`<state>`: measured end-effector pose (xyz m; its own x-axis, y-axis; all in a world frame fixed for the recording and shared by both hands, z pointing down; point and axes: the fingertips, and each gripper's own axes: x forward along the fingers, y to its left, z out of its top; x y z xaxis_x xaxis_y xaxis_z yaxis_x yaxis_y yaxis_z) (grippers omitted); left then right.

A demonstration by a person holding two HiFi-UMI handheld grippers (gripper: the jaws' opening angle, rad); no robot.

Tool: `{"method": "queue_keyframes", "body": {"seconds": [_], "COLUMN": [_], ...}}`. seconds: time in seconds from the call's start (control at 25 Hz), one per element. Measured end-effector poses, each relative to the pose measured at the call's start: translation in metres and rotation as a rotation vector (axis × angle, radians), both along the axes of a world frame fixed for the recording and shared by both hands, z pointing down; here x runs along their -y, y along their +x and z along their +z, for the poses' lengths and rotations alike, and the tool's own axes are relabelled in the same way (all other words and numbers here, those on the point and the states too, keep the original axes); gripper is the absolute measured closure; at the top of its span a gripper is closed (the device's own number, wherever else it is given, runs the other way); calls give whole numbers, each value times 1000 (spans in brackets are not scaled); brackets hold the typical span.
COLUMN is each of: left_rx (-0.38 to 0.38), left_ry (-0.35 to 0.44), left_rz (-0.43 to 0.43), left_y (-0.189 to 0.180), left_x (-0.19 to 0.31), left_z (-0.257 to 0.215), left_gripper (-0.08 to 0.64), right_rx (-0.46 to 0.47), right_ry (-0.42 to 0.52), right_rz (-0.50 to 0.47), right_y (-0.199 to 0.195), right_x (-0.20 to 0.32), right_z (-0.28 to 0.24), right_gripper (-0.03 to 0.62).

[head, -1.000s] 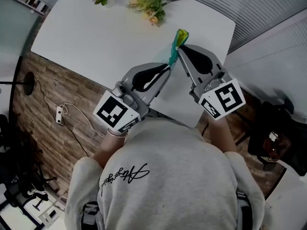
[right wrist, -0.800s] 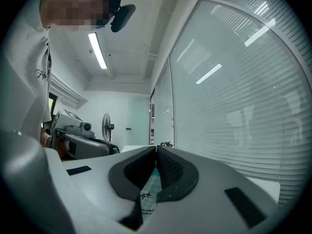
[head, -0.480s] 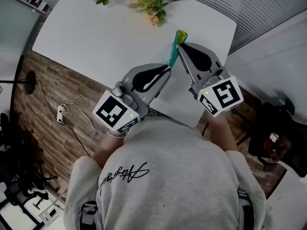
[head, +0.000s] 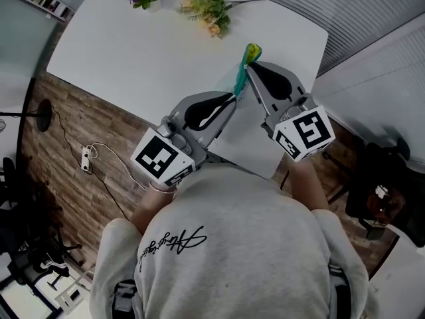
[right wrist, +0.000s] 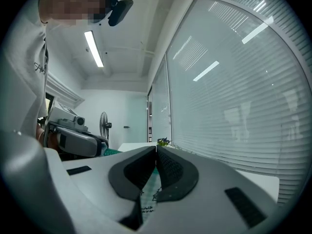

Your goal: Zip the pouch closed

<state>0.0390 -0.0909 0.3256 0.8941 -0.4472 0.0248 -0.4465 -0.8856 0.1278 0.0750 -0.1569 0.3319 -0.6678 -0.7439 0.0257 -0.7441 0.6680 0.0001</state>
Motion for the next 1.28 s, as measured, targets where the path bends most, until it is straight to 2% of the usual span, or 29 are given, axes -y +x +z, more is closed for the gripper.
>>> {"method": "queue_keyframes", "body": {"seconds": [0.52, 1.28], "left_rx": [1, 8], "left_ry": [-3, 1], "left_rz": [2, -9], "left_y": [-1, -8], "left_x": [-3, -4], "left_z": [2, 3], "left_gripper": [537, 537], "right_rx": [-4, -28], "right_ry": [-9, 1], "right_rz": [45, 63], "right_y": [9, 14], "right_x": [9, 17], "right_z": [6, 11], "right_gripper": [586, 586]}}
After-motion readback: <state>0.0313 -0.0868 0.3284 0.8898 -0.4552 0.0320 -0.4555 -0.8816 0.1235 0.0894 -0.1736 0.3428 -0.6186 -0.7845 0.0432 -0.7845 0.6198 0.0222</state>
